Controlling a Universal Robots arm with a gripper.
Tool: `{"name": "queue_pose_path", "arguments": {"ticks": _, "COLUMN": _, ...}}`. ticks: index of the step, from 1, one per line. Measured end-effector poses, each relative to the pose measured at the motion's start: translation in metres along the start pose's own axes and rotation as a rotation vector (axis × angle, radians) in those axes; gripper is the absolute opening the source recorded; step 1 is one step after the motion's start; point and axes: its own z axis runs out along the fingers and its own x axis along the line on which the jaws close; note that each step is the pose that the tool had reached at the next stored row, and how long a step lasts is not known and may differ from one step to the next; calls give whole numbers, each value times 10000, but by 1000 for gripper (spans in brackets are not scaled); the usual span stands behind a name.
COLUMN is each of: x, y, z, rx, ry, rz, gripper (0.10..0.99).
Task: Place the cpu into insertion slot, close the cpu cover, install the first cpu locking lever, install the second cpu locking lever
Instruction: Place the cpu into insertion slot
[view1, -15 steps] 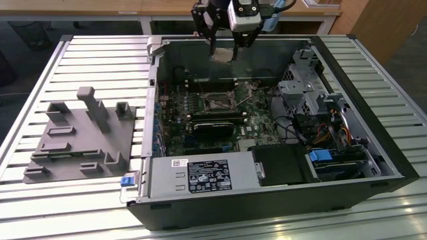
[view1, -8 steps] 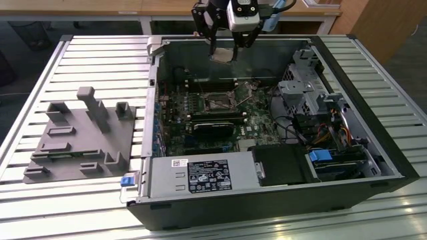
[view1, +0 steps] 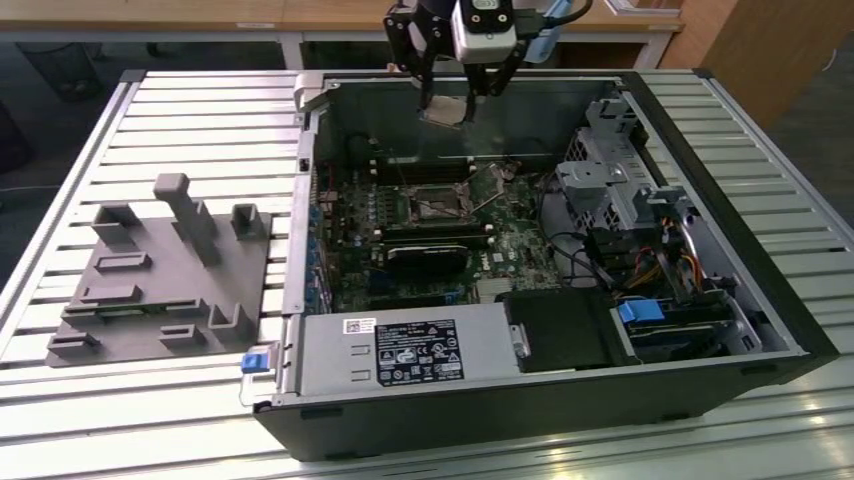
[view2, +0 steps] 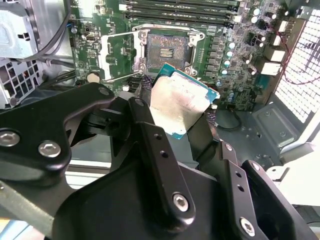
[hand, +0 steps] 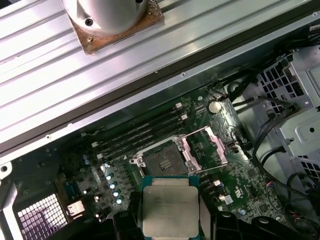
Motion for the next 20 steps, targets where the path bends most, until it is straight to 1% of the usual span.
{"name": "queue_pose_path", "arguments": {"ticks": 20, "x": 0, "y": 0, "z": 1, "rx": -15, "ry": -69, "rz": 778, "gripper": 541}}
